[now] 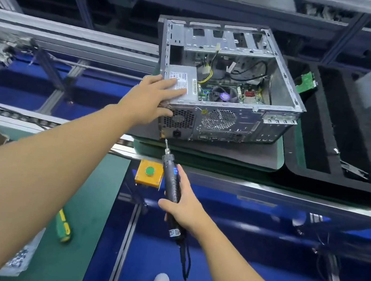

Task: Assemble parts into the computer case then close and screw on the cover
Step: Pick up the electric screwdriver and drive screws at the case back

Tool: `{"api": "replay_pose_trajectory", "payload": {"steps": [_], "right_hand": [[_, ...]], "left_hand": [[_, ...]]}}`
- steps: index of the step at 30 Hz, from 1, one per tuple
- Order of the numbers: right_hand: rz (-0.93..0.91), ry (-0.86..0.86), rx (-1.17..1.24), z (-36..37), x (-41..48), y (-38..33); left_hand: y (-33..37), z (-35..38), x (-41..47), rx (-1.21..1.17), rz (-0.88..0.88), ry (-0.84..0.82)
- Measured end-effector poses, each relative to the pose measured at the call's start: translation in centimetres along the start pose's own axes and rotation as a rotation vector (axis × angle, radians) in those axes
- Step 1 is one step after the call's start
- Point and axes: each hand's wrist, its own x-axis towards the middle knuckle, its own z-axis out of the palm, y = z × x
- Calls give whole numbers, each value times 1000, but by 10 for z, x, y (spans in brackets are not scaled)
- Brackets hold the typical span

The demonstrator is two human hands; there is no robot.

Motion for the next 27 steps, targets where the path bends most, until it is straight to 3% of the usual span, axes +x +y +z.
{"api": "replay_pose_trajectory", "payload": {"steps": [27], "right_hand": [[3, 31, 65, 6, 30, 6]], "left_hand": [[6, 5, -6, -27, -35, 83]]}}
